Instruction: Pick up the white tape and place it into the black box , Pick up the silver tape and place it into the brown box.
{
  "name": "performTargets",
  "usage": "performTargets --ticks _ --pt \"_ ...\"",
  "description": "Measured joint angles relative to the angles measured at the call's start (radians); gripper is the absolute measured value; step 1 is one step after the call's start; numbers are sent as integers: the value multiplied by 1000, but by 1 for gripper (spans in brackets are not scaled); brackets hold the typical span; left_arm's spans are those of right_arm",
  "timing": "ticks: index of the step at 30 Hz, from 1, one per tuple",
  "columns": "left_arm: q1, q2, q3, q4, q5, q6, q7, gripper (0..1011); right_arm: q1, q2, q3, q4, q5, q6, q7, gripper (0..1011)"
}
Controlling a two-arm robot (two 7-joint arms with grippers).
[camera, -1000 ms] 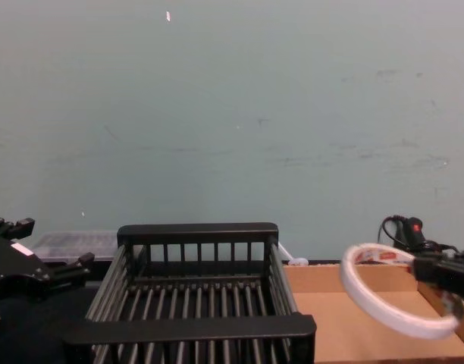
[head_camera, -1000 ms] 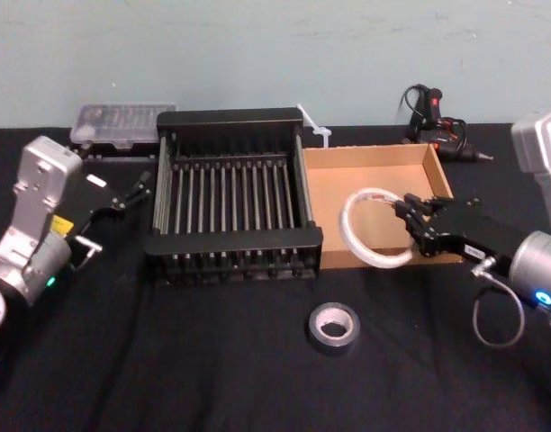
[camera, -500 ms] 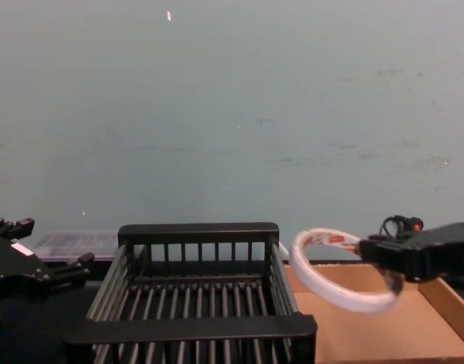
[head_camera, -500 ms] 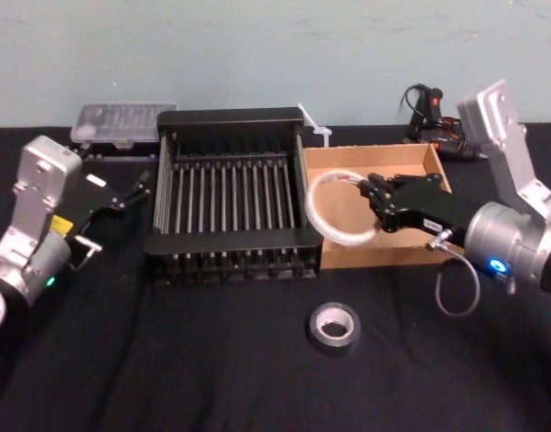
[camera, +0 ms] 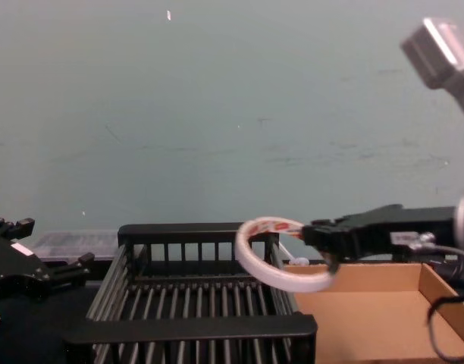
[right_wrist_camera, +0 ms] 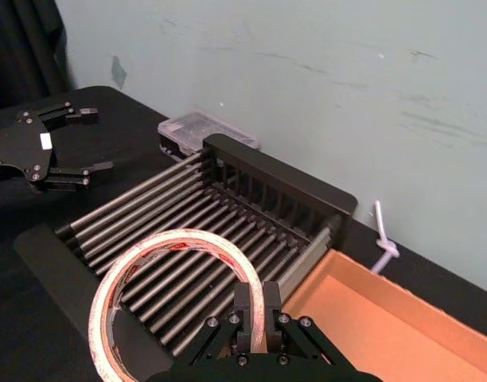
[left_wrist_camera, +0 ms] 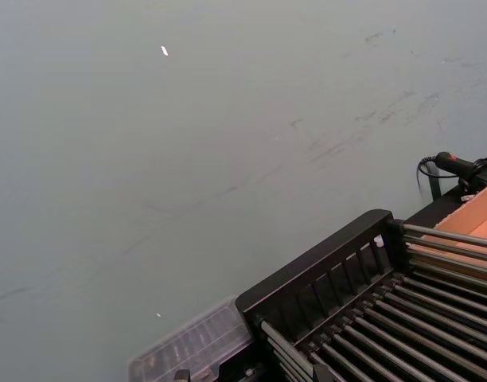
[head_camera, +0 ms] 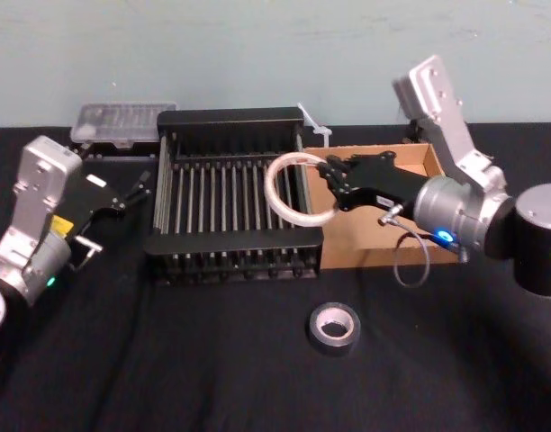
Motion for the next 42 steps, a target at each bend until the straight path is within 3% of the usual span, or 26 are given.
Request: performTargets --ticks 12,30,36,42 --pt "0 0 0 0 0 0 0 1001 105 -96 -47 114 -65 29 10 101" --pt "0 0 0 0 0 0 0 1001 228 -221 -71 303 -132 35 21 101" --pt "0 0 0 0 0 0 0 1001 254 -244 -65 352 -144 36 25 101" --pt "0 0 0 0 0 0 0 1001 254 -244 -64 353 -145 36 26 101"
